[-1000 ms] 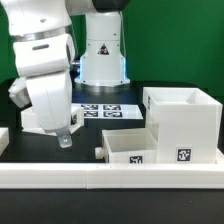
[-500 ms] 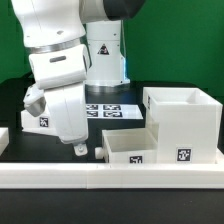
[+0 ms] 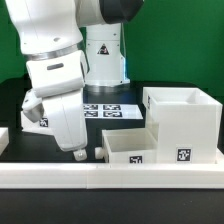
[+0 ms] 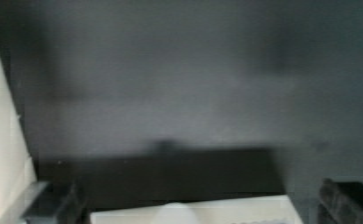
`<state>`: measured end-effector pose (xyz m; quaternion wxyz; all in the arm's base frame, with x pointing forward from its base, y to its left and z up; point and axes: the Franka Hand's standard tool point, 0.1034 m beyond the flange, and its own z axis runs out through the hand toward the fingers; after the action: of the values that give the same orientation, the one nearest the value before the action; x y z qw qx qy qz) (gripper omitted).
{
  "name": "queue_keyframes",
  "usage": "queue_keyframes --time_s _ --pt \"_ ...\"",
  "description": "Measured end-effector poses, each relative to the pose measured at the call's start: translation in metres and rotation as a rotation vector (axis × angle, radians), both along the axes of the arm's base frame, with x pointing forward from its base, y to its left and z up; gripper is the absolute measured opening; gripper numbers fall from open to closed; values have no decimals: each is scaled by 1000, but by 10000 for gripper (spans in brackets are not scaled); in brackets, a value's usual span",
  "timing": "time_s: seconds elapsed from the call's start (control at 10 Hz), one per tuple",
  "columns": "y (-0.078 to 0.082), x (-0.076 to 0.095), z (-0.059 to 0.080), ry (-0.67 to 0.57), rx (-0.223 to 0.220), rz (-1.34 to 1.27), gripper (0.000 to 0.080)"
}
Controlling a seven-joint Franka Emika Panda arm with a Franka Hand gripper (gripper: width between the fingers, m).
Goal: Assemble drawer
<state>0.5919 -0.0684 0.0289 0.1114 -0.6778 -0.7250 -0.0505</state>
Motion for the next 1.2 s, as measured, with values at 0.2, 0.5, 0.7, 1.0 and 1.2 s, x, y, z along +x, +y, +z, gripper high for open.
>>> queue_keyframes --time_s 0.2,0.5,0.7,1.0,1.2 --pt "4 -3 -7 11 7 3 649" --pt "18 -7 -15 24 23 17 649" --pt "17 -7 -16 25 23 15 649" --pt "17 -16 -22 42 28 14 649" --pt "26 -15 -21 46 34 12 649"
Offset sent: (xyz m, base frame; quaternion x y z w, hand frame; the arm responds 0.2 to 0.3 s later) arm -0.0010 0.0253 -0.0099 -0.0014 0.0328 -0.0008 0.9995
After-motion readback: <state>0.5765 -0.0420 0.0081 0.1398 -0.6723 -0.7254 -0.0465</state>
